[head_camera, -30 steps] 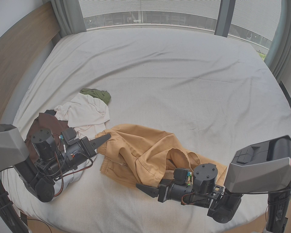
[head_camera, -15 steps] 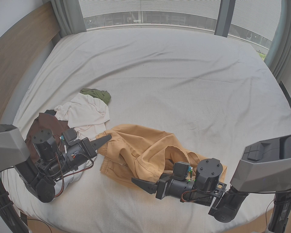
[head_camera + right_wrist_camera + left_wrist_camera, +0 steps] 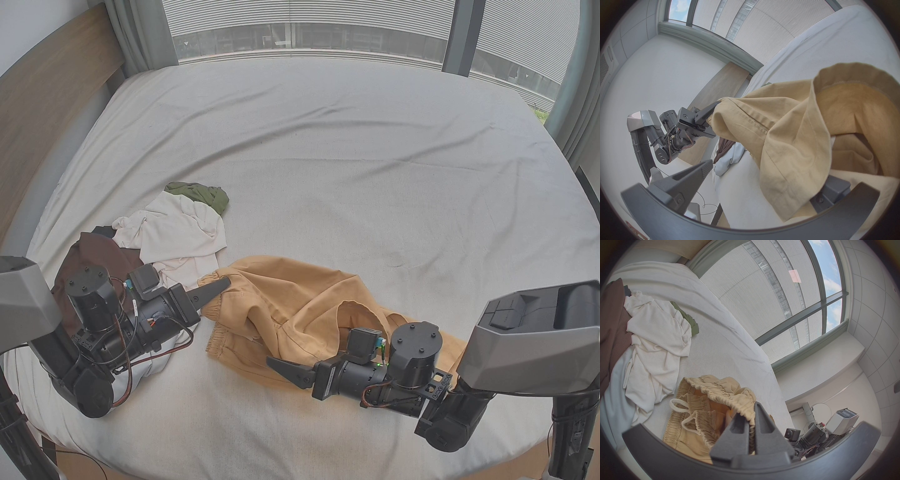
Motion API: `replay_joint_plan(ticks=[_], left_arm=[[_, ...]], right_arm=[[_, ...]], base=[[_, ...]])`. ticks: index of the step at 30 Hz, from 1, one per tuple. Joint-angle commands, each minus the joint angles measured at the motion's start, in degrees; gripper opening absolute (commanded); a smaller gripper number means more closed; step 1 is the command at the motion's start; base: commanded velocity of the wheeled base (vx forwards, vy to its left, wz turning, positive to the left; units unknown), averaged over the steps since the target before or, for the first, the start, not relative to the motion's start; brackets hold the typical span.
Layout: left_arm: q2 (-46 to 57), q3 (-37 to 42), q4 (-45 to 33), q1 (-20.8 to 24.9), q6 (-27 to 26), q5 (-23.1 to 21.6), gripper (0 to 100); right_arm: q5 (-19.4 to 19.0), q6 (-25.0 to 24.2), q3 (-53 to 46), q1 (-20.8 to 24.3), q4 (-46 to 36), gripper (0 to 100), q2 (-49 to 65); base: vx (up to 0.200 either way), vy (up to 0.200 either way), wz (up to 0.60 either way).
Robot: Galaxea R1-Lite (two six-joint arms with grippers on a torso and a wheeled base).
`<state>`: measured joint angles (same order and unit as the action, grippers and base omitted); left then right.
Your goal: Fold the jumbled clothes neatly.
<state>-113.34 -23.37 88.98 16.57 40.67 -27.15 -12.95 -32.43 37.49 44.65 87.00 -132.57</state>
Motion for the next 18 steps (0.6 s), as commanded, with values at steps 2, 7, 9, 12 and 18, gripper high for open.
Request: replay_joint_plan(ticks=[2, 7, 9, 12, 18], left_arm=[[-0.04, -0.1, 0.05, 0.04, 0.03, -0.01, 0], [-0.13, -0.1, 0.05, 0.04, 0.03, -0.01, 0], [-0.13, -0.1, 0.05, 0.04, 0.03, -0.01, 0], [-0.13, -0.1, 0.05, 0.13, 0.03, -0.01, 0], [1.19, -0.1, 0.05, -0.22, 0.29, -0.45, 0]], right_arm=[[0.03, 0.08, 0.83, -0.53, 0.27, 0, -0.85], [0.11, 0.35, 0.31, -1.06, 0.62, 0, 0.47], [0.11, 0.61, -0.57, -1.5, 0.8, 0, 2.67], [0.47, 0.87, -1.98, -1.76, 0.8, 0, 5.04], [0.38, 2.19, -6.37, -5.89, 0.1, 0, 15.33]], base=[[0.0, 0.0, 0.0], [0.0, 0.0, 0.0], [0.0, 0.0, 0.0], [0.0, 0.0, 0.0], [0.0, 0.0, 0.0]])
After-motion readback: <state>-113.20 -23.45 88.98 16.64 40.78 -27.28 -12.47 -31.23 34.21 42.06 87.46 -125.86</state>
